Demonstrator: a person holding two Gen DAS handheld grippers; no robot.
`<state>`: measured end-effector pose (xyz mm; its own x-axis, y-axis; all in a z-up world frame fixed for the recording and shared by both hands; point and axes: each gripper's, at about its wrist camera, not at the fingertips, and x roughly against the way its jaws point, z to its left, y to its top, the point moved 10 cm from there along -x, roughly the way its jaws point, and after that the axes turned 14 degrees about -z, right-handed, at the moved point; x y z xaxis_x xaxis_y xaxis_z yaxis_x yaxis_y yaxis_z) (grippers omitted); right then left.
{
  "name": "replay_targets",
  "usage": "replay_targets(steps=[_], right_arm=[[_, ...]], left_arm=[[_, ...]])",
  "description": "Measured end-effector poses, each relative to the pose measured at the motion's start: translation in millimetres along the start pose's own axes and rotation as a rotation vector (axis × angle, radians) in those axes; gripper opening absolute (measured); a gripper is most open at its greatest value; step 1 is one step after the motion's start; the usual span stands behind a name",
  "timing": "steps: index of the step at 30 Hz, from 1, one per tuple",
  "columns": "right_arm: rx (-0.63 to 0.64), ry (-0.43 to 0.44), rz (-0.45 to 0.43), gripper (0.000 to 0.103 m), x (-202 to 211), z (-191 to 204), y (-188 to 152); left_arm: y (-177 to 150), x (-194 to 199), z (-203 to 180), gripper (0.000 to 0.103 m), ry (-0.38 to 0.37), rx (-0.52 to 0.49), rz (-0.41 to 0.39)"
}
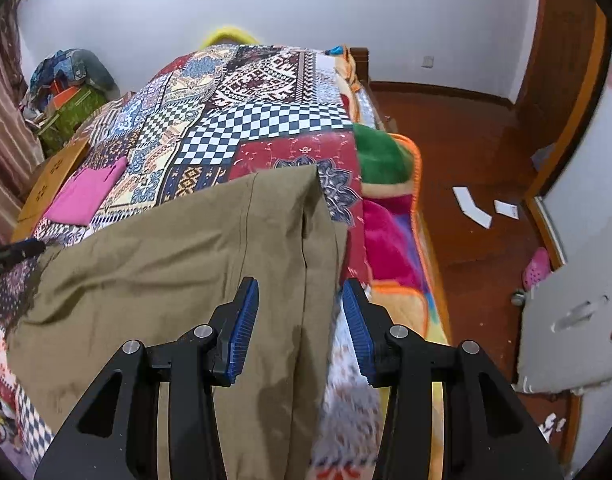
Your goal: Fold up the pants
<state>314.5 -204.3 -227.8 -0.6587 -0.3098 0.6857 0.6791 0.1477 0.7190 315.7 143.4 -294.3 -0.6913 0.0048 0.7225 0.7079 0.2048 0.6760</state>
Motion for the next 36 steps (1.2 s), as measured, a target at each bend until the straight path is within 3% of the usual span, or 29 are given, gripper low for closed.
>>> replay_targets(steps=[10,15,19,21,23,30,34,36], right_arm=[[0.018,0.066,0.079,0.040,-62,8,4],[0.041,0.092,0.108,0.040,-85,13,2],[0.028,0.126,0.116,0.040,-93,14,2],[0.022,0.143,0.109,0.029,-95,15,3],[0.008,0.170,0.109,0.025,-95,19,3],[0.085,0.079,0.038,0.012,-87,19,12],[0.214,-0.128,-0.017,0.007,-84,-4,23],[0.214,-0.199,0.006,0.007,-86,-28,23]], left_arm=[[-16,-40,-10,0.087,-0.040,-0.035,0.094],[-28,-51,-12,0.086,-0.083,0.009,0.129],[-28,-46,-14,0.072,-0.097,0.014,0.123],[-28,-45,-17,0.068,-0.096,0.003,0.121],[-28,-43,-18,0.065,-0.097,-0.003,0.121],[-27,-41,-17,0.061,-0.054,-0.020,0.098],[-27,-40,-16,0.060,-0.032,-0.031,0.086],[-27,-38,-13,0.059,-0.029,-0.020,0.085]])
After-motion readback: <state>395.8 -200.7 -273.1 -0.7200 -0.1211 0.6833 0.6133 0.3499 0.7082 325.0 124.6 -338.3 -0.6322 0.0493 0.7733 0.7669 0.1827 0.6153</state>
